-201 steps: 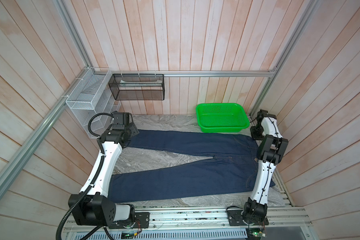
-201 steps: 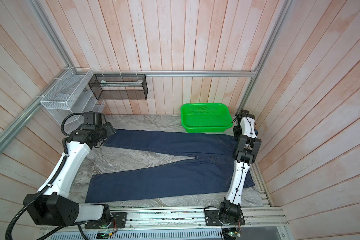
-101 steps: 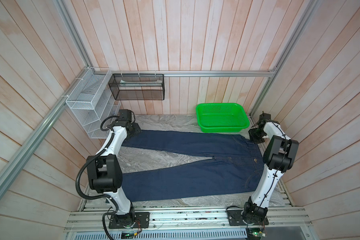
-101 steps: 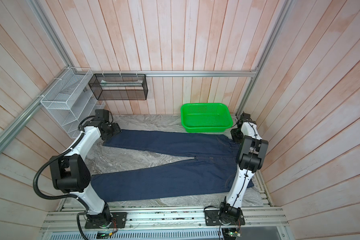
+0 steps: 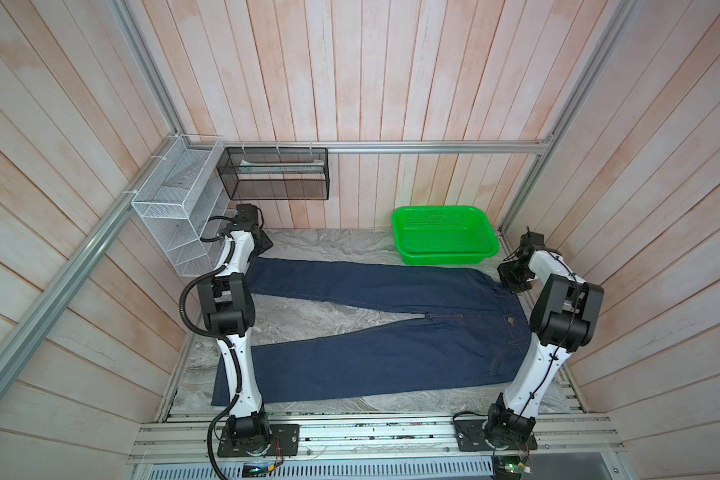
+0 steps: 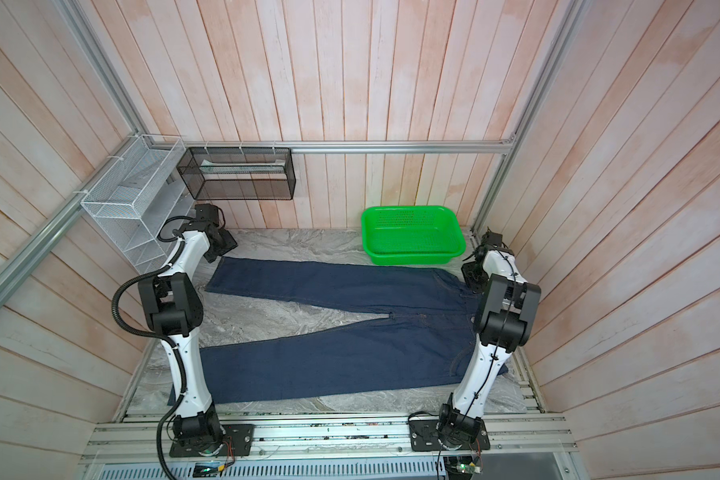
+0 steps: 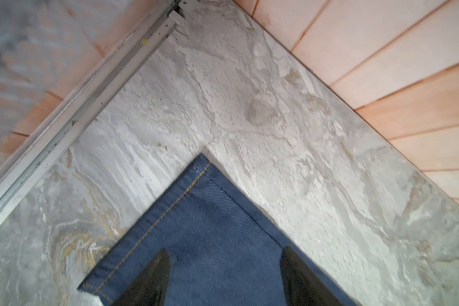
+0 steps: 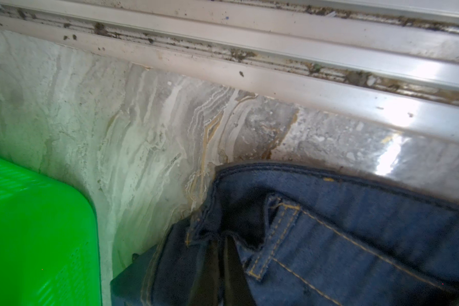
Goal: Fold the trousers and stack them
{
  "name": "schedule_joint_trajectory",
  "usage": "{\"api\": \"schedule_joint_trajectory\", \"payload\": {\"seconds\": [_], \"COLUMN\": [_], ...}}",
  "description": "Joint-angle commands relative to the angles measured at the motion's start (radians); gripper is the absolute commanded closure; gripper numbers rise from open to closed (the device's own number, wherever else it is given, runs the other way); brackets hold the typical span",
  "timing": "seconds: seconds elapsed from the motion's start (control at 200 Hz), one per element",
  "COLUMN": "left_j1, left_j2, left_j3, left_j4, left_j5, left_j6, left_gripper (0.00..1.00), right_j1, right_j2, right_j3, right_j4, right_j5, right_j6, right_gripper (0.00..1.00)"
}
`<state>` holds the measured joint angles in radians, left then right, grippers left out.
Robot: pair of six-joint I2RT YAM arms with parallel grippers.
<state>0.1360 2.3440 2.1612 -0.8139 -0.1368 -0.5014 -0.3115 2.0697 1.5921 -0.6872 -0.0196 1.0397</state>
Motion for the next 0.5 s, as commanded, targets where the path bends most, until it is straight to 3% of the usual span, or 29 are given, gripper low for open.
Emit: {"api": "schedule_joint_trajectory", "payload": {"seconds": [0.0,0.165,0.495], "left_j1": [0.015,0.022,0.031], "left_j2": [0.097,0.227,0.357], "left_j3": [0.13,0.275,0.337], "left_j4": [-0.083,-0.089,-0.07], "left_j5": [-0.042,-0.019,-0.002], "left_j6": [0.014,0.03,0.046], "left_gripper": [0.31,0.32,0.33], "right_j1": [-0.038,-0.074,-0.075], "right_j2": [-0.078,-0.126,-0.137], "right_j3": [-0.083,-0.179,-0.183], "right_j4": [0.003,0.054,0.034], "right_j5": [0.027,0.029,0.029], "right_j6": [-0.004,-0.002,-0.021], "right_gripper": [1.0,1.0,1.0]}}
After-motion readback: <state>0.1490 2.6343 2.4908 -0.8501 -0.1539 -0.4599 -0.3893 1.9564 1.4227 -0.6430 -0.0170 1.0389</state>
